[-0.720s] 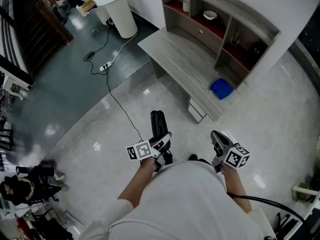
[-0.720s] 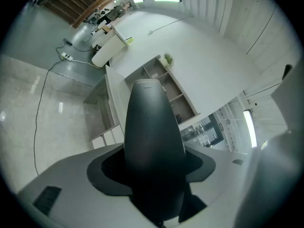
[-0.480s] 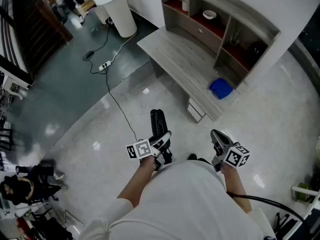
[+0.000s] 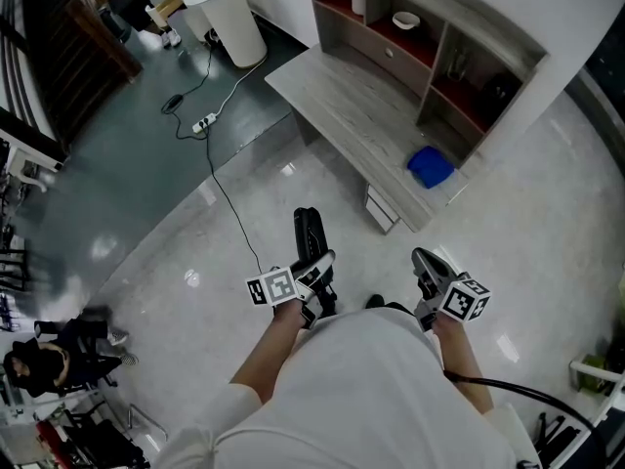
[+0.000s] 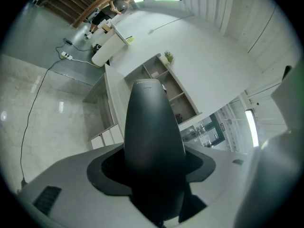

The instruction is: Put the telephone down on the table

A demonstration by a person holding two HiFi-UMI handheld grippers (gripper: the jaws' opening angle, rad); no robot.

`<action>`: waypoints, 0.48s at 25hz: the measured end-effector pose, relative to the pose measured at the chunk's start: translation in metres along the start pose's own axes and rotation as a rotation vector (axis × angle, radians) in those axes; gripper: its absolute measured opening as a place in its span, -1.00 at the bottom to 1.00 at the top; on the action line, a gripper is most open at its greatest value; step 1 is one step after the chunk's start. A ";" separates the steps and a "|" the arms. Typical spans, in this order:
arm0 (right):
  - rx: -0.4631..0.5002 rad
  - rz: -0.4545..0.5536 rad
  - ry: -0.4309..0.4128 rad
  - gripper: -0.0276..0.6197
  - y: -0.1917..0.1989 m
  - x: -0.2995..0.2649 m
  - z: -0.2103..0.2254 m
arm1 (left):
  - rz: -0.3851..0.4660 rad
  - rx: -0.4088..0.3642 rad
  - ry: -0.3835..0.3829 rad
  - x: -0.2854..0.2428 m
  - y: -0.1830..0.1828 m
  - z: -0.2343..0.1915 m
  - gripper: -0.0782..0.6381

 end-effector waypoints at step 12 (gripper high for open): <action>0.008 -0.067 -0.042 -0.85 -0.016 0.023 0.030 | 0.062 0.079 0.006 -0.028 0.014 0.017 0.07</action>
Point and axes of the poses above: the fingertips, and each gripper's own axes: x backward along the fingers, z to its right, y out of its underside, the point moved 5 cm from there along x, backward along the fingers, and after that the axes turned 1 degree about z, right-handed, at the moved point
